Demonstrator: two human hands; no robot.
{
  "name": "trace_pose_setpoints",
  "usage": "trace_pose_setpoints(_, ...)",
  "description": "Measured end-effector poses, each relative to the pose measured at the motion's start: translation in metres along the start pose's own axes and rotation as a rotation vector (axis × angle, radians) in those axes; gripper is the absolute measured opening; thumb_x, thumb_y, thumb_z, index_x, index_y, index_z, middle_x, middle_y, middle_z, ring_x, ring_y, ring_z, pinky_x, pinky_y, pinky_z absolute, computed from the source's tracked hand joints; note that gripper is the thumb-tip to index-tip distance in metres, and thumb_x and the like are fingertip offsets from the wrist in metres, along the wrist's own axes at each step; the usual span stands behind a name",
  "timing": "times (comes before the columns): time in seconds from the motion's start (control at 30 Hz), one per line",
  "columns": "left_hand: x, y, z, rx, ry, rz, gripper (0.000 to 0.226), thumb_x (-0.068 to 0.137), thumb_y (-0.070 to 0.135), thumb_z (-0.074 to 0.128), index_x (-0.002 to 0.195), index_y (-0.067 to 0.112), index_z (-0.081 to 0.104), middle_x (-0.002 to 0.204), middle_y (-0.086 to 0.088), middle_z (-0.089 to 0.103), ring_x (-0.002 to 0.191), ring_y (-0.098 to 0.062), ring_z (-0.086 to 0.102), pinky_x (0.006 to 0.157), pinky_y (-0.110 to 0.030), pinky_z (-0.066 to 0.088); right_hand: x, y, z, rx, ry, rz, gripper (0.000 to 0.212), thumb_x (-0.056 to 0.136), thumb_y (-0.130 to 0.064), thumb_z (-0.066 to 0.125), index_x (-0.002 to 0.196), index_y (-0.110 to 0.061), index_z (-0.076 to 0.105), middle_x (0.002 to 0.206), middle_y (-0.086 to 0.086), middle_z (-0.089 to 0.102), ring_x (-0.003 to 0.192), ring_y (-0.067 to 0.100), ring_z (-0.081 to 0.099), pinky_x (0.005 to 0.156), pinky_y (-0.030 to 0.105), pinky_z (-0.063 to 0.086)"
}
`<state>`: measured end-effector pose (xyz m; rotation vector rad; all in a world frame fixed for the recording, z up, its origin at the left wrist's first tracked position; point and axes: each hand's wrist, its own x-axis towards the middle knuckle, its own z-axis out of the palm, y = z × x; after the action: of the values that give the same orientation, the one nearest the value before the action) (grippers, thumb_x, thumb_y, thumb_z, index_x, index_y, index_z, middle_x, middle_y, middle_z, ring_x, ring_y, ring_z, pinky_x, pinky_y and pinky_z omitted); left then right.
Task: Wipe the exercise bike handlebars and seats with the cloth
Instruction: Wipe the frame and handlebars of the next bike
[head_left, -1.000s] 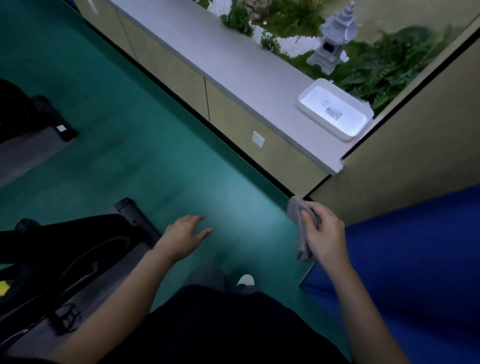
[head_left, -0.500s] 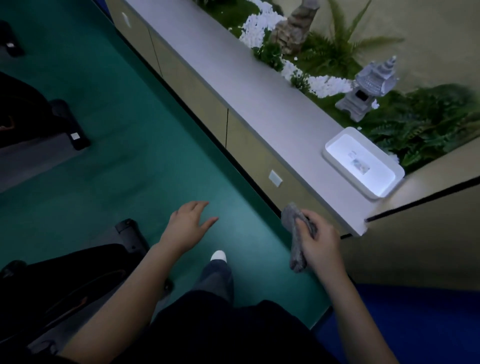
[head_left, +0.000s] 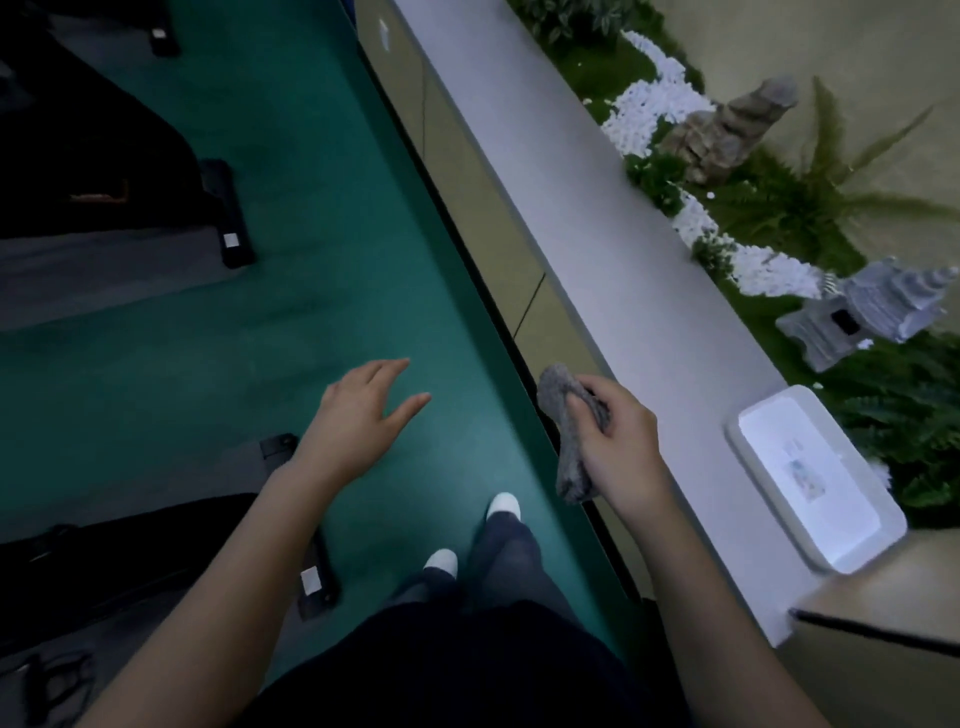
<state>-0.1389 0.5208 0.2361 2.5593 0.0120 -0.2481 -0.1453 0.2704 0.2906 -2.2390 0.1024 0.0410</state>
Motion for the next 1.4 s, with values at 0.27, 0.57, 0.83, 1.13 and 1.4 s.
trace_pose_setpoints(0.27,0.041,-0.041,-0.006,-0.060,-0.019,-0.290,0.060,0.091,0.051,0.049,0.141,0.016,0.043,0.145,-0.003,0.044,0.135,-0.022,0.038,0.113,-0.038,0.029,0.106,-0.016,0.032,0.018,-0.210,-0.138,0.019,0.095,-0.008,0.054,0.109,-0.012,0.066,0.100,0.000,0.065,0.086,-0.002,0.056,0.071,-0.001,0.036)
trace_pose_setpoints(0.57,0.170,-0.021,-0.034,-0.040,-0.027,-0.335,0.061,0.092,0.052,0.047,0.141,0.017,0.041,0.147,-0.004,0.043,0.136,-0.020,0.038,0.113,-0.031,0.028,0.258,-0.019,0.034,-0.040,-0.292,-0.259,0.020,0.093,-0.007,0.056,0.109,-0.012,0.068,0.098,-0.005,0.064,0.084,-0.001,0.056,0.075,0.000,0.036)
trace_pose_setpoints(0.83,0.259,-0.010,-0.061,-0.009,0.101,-0.312,0.059,0.094,0.048,0.047,0.144,0.017,0.039,0.151,-0.003,0.036,0.140,-0.020,0.030,0.115,-0.034,0.021,0.363,-0.049,0.050,-0.085,-0.310,-0.381,0.019,0.093,-0.005,0.057,0.108,-0.009,0.068,0.098,-0.002,0.065,0.089,0.011,0.057,0.075,0.004,0.036)
trace_pose_setpoints(1.13,0.343,-0.074,-0.113,0.080,0.179,-0.323,0.064,0.094,0.051,0.043,0.146,0.017,0.032,0.155,-0.002,0.028,0.146,-0.016,0.016,0.119,-0.036,0.008,0.462,-0.113,0.118,-0.082,-0.306,-0.391,0.021,0.094,-0.008,0.055,0.110,-0.009,0.067,0.101,-0.001,0.065,0.090,0.009,0.056,0.073,0.003,0.035)
trace_pose_setpoints(1.4,0.399,-0.137,-0.174,0.050,0.215,-0.386,0.063,0.094,0.051,0.042,0.147,0.018,0.030,0.156,-0.002,0.027,0.146,-0.016,0.015,0.118,-0.035,0.008,0.528,-0.184,0.187,-0.046,-0.294,-0.362,0.024,0.094,-0.011,0.054,0.115,-0.009,0.066,0.109,0.003,0.067,0.099,0.015,0.059,0.088,0.020,0.043)
